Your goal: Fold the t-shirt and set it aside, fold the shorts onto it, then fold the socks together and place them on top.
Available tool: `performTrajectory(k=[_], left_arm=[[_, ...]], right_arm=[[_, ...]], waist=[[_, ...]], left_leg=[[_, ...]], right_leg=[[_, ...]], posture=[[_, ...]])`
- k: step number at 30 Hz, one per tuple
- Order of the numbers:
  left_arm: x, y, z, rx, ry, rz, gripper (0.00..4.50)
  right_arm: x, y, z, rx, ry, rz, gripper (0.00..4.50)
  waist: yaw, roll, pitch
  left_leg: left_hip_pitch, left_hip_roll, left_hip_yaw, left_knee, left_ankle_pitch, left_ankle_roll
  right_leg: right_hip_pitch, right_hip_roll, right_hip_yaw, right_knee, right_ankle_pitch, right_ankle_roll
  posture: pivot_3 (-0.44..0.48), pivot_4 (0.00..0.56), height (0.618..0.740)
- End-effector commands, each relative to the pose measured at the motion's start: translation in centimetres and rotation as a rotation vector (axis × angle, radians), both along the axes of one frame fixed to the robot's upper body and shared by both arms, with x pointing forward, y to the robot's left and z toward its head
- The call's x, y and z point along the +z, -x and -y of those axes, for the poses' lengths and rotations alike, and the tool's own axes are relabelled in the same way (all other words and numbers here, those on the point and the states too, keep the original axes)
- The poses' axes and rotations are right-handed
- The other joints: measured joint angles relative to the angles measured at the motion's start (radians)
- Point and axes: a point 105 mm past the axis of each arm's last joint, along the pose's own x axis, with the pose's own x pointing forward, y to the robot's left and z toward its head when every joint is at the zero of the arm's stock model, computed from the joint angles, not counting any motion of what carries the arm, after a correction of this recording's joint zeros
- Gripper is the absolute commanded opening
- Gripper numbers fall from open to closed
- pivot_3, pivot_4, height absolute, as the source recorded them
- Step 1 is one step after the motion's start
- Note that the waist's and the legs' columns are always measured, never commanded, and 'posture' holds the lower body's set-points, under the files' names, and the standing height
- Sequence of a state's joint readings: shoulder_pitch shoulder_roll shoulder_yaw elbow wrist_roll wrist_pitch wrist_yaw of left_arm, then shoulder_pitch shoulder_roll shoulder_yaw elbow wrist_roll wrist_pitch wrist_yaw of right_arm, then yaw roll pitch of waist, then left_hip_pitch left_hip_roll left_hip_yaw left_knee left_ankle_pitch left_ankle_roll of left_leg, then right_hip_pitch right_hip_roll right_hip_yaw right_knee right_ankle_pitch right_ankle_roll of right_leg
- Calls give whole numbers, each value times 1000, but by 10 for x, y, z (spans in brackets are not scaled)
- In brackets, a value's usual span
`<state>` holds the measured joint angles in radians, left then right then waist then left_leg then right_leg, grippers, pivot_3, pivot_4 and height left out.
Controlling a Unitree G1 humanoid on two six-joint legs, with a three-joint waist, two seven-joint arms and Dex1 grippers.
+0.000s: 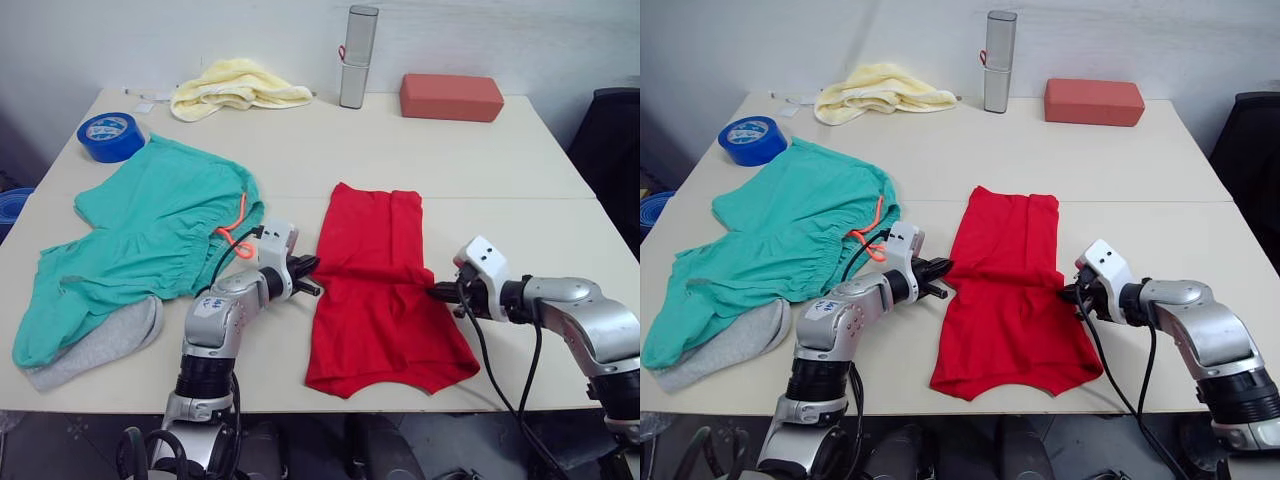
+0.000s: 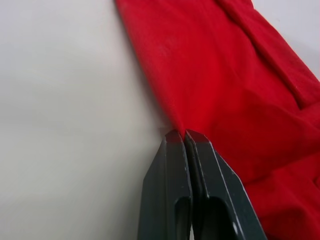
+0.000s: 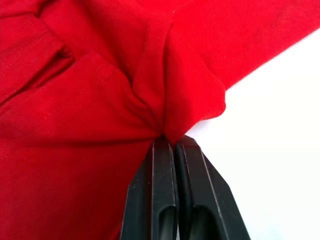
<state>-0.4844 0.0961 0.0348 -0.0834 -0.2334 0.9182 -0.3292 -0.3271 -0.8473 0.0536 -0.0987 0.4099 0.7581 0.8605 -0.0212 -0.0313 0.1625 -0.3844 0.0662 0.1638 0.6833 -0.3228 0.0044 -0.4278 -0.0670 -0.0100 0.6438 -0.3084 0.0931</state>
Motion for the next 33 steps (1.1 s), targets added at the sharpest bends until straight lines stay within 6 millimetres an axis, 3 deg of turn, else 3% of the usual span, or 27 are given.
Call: performTrajectory(k=[1, 8, 10, 14, 17, 21, 27, 33], left_arm=[[17, -1, -10, -30, 4, 92, 666], [22, 22, -46, -259, -188, 207, 2847], [29, 40, -55, -411, -301, 326, 3470], [15, 70, -69, -743, -649, 589, 3500], [6, 72, -76, -838, -753, 731, 3500], [-9, 80, -74, -988, -852, 928, 3500], [-25, 88, -53, -1123, -845, 1126, 3500], [-38, 91, -41, -1195, -823, 1154, 3500]], right_arm=[[19, 8, 1, 49, -44, 52, 1321], [38, 39, 27, 200, -41, 124, 3747], [42, 43, 44, 271, 37, 256, 4445], [26, 50, 67, 514, 346, 474, 4482], [14, 51, 75, 666, 492, 597, 4482], [2, 48, 82, 760, 617, 691, 4482], [-18, 56, 71, 887, 617, 765, 4482], [-27, 60, 38, 974, 520, 883, 4482]], waist=[[0, 0, 0], [-3, 2, 1], [-4, 2, 1], [-6, 4, 2], [-7, 11, 5], [-9, 10, 6], [-11, 9, 5], [-15, 8, 4]], left_leg=[[0, 0, 0, 0, 0, 0], [0, 0, 0, -1, 0, 0], [0, 0, 0, -1, 0, 0], [4, -1, 2, -2, -1, -1], [19, -1, 8, -6, -2, 1], [30, -2, 11, -18, -2, 3], [35, -1, 12, -17, -2, 4], [48, 0, 11, -21, -3, 3]], right_leg=[[0, 0, 0, 0, 0, 0], [0, 0, -1, -1, 0, 0], [0, 0, -1, -1, 0, 0], [3, 1, -1, -3, -1, -1], [17, 0, 0, -9, -1, -1], [23, -10, 5, -14, 0, -1], [30, -11, 6, -17, 0, -1], [41, -12, 13, -18, -1, -3]], posture=[[0, 150, 740], [0, 150, 740], [0, 150, 740], [0, 150, 740], [0, 150, 740], [0, 150, 740], [0, 150, 740], [0, 150, 740]])
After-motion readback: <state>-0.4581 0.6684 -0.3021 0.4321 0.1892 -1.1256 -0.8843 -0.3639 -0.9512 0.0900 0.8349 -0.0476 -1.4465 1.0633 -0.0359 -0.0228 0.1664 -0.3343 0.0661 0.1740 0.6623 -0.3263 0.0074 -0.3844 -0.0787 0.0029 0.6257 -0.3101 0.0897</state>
